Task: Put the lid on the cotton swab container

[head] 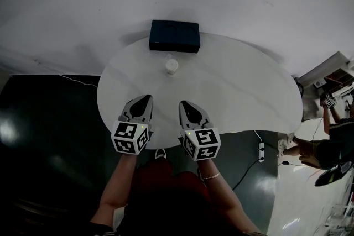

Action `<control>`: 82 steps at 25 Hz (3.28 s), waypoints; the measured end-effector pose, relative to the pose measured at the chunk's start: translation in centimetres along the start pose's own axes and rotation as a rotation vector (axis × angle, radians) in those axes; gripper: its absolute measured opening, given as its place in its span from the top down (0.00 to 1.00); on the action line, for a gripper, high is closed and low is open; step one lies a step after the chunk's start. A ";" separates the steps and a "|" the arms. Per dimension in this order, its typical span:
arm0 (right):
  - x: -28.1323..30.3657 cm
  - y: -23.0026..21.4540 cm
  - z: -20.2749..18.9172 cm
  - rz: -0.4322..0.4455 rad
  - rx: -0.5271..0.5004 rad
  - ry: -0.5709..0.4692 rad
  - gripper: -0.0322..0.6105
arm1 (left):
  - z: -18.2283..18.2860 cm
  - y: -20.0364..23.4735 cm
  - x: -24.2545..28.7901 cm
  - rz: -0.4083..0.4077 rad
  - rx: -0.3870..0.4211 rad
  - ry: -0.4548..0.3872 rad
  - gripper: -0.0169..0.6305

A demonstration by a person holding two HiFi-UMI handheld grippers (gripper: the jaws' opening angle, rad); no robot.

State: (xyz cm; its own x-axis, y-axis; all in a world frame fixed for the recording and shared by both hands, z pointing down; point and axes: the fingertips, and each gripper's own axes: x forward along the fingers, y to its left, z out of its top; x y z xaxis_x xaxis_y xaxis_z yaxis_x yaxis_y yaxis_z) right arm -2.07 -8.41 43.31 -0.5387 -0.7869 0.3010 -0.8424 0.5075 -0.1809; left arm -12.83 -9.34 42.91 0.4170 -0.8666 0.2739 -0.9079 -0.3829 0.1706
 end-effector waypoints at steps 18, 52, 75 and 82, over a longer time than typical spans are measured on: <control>4.3 -1.0 0.6 -0.057 -0.003 0.022 0.92 | 0.9 2.1 3.5 -0.079 0.018 0.016 0.94; 9.1 -3.2 -0.4 0.036 0.015 0.103 0.77 | 1.2 3.3 7.9 -0.060 0.052 0.062 0.94; 16.2 -5.4 -2.6 0.088 -0.042 0.223 0.58 | 1.7 6.3 12.3 -0.017 0.025 0.091 0.93; 17.3 -5.3 -3.2 0.108 -0.061 0.236 0.57 | 1.3 6.9 13.0 -0.010 0.007 0.097 0.93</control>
State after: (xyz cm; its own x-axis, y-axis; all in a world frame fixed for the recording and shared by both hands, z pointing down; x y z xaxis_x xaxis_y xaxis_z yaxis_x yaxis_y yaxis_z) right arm -6.88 -23.63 52.48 -0.6021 -0.6270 0.4943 -0.7742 0.6099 -0.1694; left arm -13.69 -23.65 46.45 0.4278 -0.8279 0.3627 -0.9039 -0.3939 0.1668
